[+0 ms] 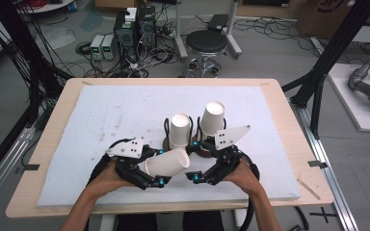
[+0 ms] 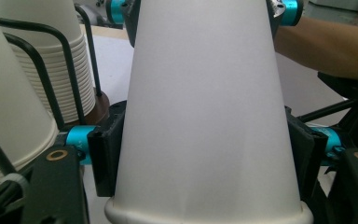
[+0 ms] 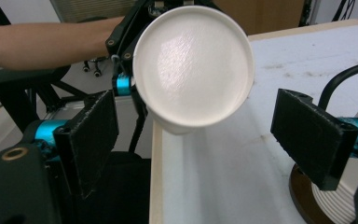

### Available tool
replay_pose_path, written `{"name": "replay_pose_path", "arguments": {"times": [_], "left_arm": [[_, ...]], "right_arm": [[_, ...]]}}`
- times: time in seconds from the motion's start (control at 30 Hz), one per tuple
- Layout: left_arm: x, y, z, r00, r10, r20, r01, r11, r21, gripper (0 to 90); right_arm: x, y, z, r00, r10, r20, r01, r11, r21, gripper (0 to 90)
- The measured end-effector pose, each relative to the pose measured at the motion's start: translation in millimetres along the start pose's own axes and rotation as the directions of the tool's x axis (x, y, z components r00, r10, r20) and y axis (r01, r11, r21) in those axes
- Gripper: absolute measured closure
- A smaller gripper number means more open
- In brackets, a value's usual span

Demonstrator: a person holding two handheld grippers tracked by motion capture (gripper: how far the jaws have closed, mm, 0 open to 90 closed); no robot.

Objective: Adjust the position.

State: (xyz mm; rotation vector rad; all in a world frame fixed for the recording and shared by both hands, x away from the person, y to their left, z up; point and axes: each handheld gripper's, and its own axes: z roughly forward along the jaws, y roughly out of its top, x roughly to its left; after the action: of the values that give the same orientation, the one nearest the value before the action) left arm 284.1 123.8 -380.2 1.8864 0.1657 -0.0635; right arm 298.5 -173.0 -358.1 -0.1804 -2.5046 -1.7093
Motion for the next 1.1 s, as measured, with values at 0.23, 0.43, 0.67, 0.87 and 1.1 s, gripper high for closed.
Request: {"name": "replay_pose_path", "arguments": {"times": [0.23, 0.43, 0.67, 0.87, 1.1], "left_arm": [[-0.8, 5.2, -11.7, 0.9998, 0.011, -0.018, -0.009, 0.9959, 0.09, 29.7], [-0.1, 14.7, -16.2, 0.9992, 0.036, -0.015, -0.032, 0.975, 0.22, 29.7], [0.4, 25.5, -17.0, 0.9986, 0.05, -0.018, -0.04, 0.9368, 0.348, 29.7], [1.3, 32.0, -17.6, 0.9979, 0.059, -0.026, -0.041, 0.8925, 0.449, 29.6], [3.0, 36.8, -16.0, 0.9964, 0.08, -0.031, -0.049, 0.8269, 0.56, 29.6]], "right_arm": [[1.1, 0.2, -5.8, 0.9997, -0.014, 0.021, 0.013, 0.999, 0.05, 15.5], [1.7, 6.2, -6.5, 0.9986, -0.037, 0.037, 0.031, 0.988, 0.15, 15.5], [2.1, 19.4, 1.8, 0.9943, -0.093, 0.053, 0.072, 0.946, 0.315, 15.6], [2.9, 30.5, 13.6, 0.9888, -0.138, 0.056, 0.099, 0.889, 0.446, 15.6], [3.8, 35.6, 29.8, 0.9835, -0.174, 0.049, 0.11, 0.792, 0.601, 15.7]]}}
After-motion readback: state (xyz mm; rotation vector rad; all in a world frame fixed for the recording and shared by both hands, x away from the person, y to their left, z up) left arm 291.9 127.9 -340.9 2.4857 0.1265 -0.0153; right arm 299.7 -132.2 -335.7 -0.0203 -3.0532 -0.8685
